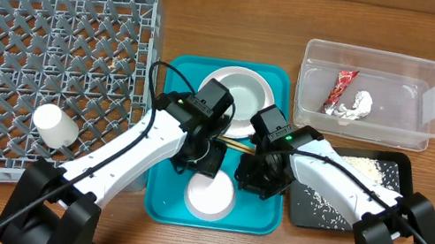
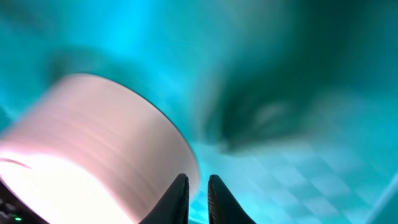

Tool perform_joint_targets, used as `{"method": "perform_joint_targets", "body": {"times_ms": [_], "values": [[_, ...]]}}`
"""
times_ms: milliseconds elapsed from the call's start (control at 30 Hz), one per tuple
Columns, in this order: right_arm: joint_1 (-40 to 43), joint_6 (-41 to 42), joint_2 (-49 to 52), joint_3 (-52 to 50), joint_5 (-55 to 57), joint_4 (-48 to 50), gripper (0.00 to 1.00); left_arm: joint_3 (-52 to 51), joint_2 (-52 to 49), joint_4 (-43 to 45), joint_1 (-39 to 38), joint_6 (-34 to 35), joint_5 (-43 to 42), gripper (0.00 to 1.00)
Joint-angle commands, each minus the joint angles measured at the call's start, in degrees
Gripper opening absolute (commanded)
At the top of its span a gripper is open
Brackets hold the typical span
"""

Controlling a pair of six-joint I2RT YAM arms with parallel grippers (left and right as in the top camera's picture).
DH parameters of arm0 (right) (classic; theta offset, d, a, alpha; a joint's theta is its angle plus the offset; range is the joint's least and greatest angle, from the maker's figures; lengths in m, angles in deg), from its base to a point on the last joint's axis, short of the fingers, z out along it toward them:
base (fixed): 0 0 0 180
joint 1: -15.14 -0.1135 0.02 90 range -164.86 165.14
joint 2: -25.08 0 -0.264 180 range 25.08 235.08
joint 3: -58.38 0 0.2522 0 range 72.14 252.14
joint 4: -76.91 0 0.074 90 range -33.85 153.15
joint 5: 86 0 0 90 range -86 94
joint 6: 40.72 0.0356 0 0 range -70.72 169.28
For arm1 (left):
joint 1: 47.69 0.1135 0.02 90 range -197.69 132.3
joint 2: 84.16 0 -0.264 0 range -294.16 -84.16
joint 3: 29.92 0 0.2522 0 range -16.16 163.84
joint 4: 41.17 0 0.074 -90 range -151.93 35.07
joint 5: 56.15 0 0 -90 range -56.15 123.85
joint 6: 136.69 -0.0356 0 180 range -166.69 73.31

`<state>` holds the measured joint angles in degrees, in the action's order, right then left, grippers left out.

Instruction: Sort waste into correct bins and load items into the dishwasher

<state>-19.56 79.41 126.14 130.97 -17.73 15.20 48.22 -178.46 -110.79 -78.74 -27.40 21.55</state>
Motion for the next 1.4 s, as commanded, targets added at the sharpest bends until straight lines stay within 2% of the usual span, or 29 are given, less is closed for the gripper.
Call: {"method": "perform_joint_targets", "body": {"times_ms": [0, 100, 300, 600, 967, 1233, 1333, 1367], "values": [[-0.11, -0.15, -1.95, 0.48, 2.89, -1.51, 0.14, 0.28, 0.55, -3.37, -0.02, 3.45, 11.15, 0.47], [-0.24, 0.39, -1.95, 0.37, 4.09, -1.84, 0.14, 0.17, 0.44, -6.10, 0.02, 8.72, 18.29, 0.47], [-2.08, 1.70, -1.88, 0.37, 5.05, -0.17, 0.15, -0.81, -1.38, -4.52, 0.00, 9.51, 18.38, 0.45], [-4.90, 3.08, 0.33, 0.37, 4.22, -0.39, 0.17, -2.78, -5.86, -2.34, -0.11, 8.17, 11.52, 0.45], [-4.90, 2.58, 0.33, 0.37, -4.33, -2.16, 0.18, -2.78, -5.99, -3.32, -0.11, -2.62, -6.62, 0.44], [-4.90, 2.14, 0.33, 0.39, -6.91, -2.58, 0.17, -2.78, -5.99, -4.33, -0.11, -6.03, -12.07, 0.41], [-4.87, 1.38, 0.33, 0.39, -6.29, -3.43, 0.17, -2.73, -5.99, -4.35, -0.04, -6.01, -11.52, 0.41], [-4.66, 1.40, 0.20, 0.66, -4.96, -4.39, 0.17, -2.56, -5.97, -4.37, 0.00, -5.90, -10.25, 0.45]]}}
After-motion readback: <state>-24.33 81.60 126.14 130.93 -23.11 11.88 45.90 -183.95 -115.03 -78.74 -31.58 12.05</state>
